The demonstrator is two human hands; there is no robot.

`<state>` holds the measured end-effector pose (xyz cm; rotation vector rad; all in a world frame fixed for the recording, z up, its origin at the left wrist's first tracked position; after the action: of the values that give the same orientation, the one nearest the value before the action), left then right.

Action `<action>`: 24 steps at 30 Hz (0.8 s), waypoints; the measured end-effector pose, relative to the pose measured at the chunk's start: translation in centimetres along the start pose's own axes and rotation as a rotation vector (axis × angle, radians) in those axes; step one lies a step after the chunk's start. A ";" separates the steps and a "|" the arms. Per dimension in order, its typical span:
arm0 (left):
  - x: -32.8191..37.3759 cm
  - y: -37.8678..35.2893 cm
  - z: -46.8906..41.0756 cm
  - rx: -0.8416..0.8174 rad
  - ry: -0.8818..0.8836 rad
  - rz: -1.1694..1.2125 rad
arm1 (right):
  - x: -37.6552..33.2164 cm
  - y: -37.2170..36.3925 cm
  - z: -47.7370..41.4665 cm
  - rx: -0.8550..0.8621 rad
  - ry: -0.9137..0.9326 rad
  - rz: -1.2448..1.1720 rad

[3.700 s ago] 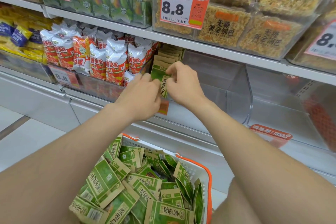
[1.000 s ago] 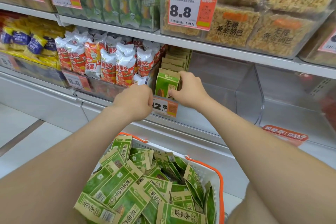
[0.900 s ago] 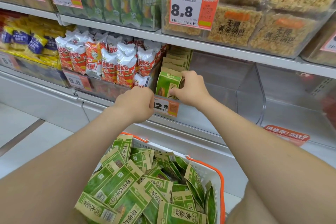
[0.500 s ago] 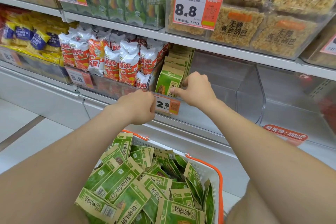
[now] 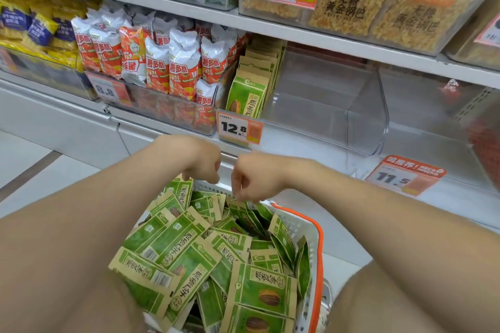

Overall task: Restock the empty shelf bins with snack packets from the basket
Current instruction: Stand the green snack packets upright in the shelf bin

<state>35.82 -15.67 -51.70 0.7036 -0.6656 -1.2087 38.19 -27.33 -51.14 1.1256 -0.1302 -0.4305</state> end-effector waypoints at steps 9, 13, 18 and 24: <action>2.9 -1.4 -0.4 -0.010 -0.140 0.003 | -5.4 -13.0 -4.1 -0.203 0.085 0.290; 2.9 -1.8 -0.9 -0.034 -0.142 -0.013 | -6.5 -15.8 -3.8 -0.216 -0.002 0.265; 3.0 -1.7 -1.0 -0.026 -0.142 -0.015 | -6.8 -17.2 -3.4 -0.151 -0.121 0.250; 3.5 -1.2 -0.3 -0.023 -0.148 -0.013 | -5.4 -17.1 -3.6 -0.148 -0.188 0.094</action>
<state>36.15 -19.30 -52.59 0.6041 -0.7699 -1.2868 29.84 -28.28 -67.39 0.9283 -0.3101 -0.4539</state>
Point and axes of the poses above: each hand's wrist, its own z-axis away from the middle knuckle, its own y-axis out of the back of the hand, x = y × z, the point moved 7 cm from there along -z, towards the middle knuckle, and after that the axes turned 11 degrees about z, right-handed, at the moved point
